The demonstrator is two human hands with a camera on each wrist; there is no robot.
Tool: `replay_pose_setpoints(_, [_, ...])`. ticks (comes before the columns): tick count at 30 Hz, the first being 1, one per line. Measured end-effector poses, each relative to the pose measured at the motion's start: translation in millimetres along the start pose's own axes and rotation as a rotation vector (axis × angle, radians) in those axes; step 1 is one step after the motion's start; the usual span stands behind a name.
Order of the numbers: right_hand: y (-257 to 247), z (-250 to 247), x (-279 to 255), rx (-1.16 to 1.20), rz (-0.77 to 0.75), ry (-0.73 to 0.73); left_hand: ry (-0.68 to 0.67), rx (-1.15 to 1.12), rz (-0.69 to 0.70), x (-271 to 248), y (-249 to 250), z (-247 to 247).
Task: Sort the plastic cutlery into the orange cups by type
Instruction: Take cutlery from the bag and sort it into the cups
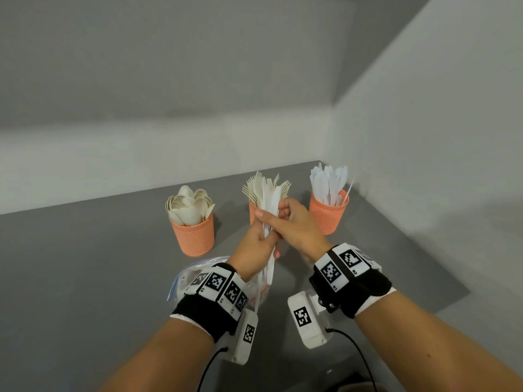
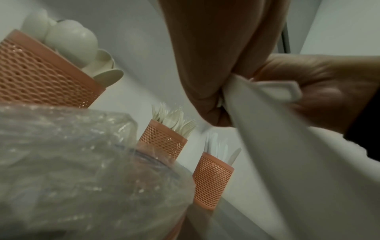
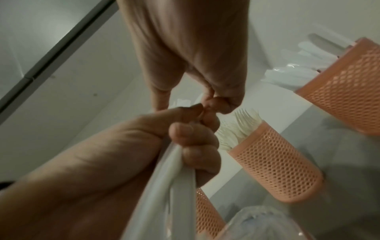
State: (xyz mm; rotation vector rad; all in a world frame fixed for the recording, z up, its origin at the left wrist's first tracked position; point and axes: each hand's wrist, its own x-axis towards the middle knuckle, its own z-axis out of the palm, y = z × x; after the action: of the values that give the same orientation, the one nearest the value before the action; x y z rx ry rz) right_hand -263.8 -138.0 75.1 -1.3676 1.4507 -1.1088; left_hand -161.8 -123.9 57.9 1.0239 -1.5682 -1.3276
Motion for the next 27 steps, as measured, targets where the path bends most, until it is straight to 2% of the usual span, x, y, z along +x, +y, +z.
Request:
replay_pose_setpoints(3, [1,-1,5,0.055,0.022,-0.008,0.009,0.003,0.010,1,2,1])
replay_pose_setpoints(7, [-1,0,4,0.047,-0.078,0.004,0.026,-0.037,-0.003,4,1,1])
replay_pose_setpoints(10, [-2,-1,2,0.045,-0.104,-0.068,0.047,-0.074,-0.014,6,-3,-2])
replay_pose_setpoints(12, [0,-2,4,0.026,-0.098,-0.123,0.033,-0.083,-0.014,7,-5,-4])
replay_pose_setpoints(16, [0,-6,9,0.011,-0.018,-0.130,0.026,-0.124,-0.022,7,-5,-2])
replay_pose_setpoints(20, [-4,-14,12,0.197,0.044,-0.117,0.019,-0.139,-0.065,9,-7,-3])
replay_pose_setpoints(25, [-17,-31,23,0.563,0.028,0.091,0.078,-0.166,-0.123,18,-11,-6])
replay_pose_setpoints(27, [-23,-39,26,0.545,-0.008,0.073,0.103,-0.133,-0.100,22,-12,-4])
